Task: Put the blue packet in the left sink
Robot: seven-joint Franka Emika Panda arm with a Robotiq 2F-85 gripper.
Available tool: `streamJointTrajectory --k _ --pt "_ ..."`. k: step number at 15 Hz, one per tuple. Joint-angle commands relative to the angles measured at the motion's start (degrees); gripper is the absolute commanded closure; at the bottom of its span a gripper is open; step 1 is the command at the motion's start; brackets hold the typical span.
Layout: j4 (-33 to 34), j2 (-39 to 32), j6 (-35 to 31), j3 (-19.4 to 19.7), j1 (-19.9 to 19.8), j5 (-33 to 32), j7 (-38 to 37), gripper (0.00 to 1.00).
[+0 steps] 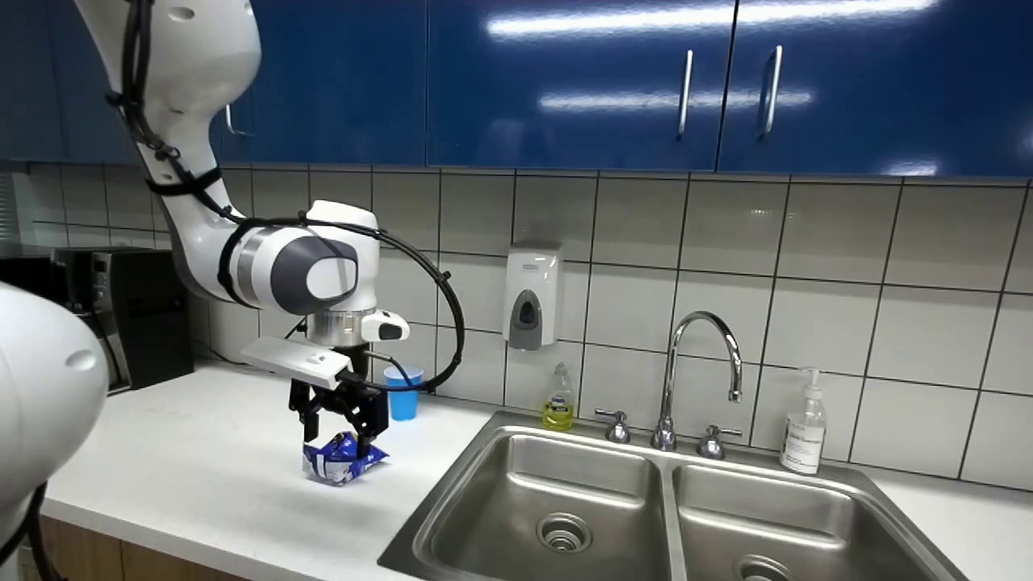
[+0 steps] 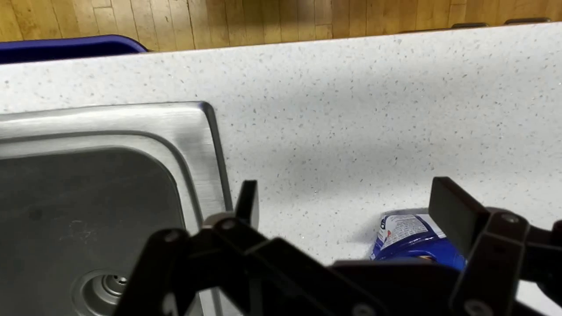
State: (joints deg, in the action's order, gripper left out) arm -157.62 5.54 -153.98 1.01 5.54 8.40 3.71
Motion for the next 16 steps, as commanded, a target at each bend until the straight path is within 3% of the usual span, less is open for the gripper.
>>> streamJointTrajectory --k 1,8,16 --pt "4.2 -6.5 -2.5 -2.2 0.1 1.1 -1.7 0.00" --pt "11.1 -14.1 -4.1 -5.1 0.4 -0.6 -3.7 0.00" --pt "17.6 -19.1 -3.9 -5.3 1.8 -3.8 -7.0 0.00"
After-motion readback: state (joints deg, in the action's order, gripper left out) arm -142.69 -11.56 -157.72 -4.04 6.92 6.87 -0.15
